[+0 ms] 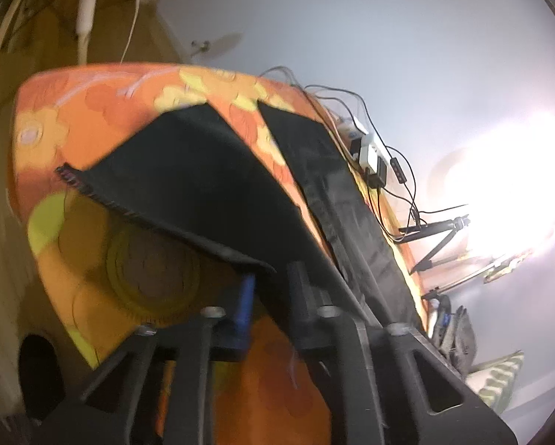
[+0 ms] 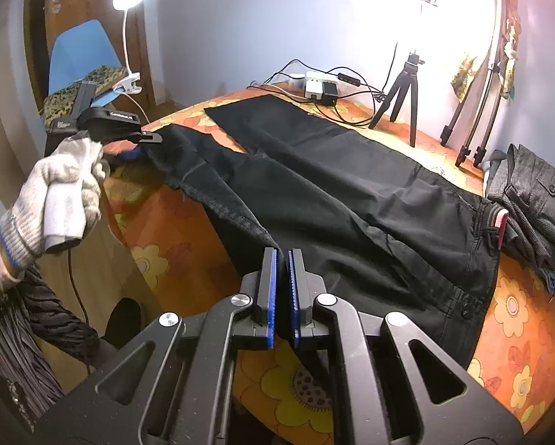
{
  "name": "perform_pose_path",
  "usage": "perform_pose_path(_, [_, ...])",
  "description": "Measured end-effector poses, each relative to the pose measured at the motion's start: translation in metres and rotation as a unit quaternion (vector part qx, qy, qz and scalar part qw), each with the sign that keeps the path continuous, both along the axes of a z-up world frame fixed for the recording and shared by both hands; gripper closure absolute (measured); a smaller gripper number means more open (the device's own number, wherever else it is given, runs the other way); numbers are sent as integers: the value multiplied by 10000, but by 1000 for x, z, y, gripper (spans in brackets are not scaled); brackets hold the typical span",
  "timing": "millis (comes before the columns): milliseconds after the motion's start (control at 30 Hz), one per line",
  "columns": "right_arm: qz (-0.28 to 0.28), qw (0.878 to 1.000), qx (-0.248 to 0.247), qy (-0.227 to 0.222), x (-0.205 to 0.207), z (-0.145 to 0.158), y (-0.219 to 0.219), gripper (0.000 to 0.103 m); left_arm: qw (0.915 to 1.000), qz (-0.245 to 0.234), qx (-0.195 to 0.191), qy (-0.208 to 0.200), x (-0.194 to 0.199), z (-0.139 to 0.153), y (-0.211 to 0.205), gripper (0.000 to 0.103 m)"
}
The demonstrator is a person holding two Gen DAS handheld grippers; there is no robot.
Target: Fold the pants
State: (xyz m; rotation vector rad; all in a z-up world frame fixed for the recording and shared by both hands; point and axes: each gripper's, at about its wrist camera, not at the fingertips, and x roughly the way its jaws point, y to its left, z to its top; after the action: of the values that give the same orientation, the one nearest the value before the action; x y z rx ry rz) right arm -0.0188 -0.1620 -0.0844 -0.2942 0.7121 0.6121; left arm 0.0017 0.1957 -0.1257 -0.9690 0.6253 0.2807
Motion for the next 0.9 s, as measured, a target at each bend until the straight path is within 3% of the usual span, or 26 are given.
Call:
perform_pose_path(167, [42, 9999, -112, -41, -4, -5, 4, 96, 9998, -54, -40, -175, 5, 3, 5, 96])
perform_pose_path(367, [137, 9998, -150, -59, -9, -7, 6, 96, 9992, -122, 234, -284, -6, 8, 7, 98])
perform_pose_path(533, [236, 9993, -254, -117, -16, -10, 12, 96, 9994, -71, 112, -321, -15, 5, 13, 99])
perform_pose_path(733, [171, 9992, -234, -272, -13, -1, 11, 96, 9962, -108, 474, -719, -18, 42, 9, 99])
perform_pose_path(900, [126, 9980, -207, -589, -6, 22, 11, 97, 9928, -315, 718, -905, 4, 65, -2, 100])
